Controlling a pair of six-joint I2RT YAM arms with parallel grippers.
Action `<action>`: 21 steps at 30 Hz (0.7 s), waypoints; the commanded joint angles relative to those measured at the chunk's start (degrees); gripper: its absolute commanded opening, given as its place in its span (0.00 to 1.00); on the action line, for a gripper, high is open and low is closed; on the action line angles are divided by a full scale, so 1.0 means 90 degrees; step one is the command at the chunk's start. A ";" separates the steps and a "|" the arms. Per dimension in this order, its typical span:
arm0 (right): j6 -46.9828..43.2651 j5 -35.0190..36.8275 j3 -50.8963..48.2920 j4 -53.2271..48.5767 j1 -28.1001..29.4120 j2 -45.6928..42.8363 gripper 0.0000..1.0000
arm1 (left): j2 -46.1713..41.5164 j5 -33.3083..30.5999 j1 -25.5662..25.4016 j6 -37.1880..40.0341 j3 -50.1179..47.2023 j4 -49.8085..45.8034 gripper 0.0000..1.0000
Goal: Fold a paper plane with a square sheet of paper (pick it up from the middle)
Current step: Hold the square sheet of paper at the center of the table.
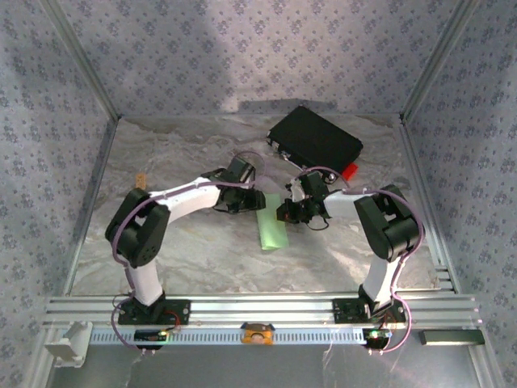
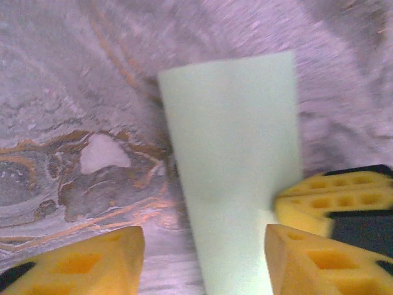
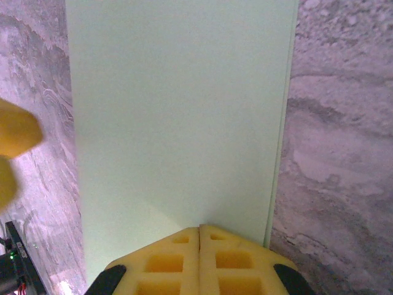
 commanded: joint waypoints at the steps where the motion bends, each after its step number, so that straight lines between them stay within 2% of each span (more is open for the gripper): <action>1: -0.0047 0.0368 -0.0261 -0.0911 -0.0031 0.0182 0.00 | -0.0208 0.0743 0.0161 -0.0238 -0.0147 0.0756 0.42; 8: 0.0051 0.0437 -0.0382 -0.0800 -0.0090 0.0104 0.00 | 0.0135 0.2082 0.0342 -0.0713 -0.0295 0.1842 0.00; 13: 0.0075 0.0420 -0.0406 -0.0740 -0.0103 0.0113 0.00 | 0.0437 0.2549 0.0357 -0.0930 -0.0337 0.2106 0.00; 21: 0.0153 0.0435 -0.0454 -0.0647 -0.0109 0.0134 0.00 | 0.0737 0.2618 0.0339 -0.0907 -0.0299 0.1852 0.00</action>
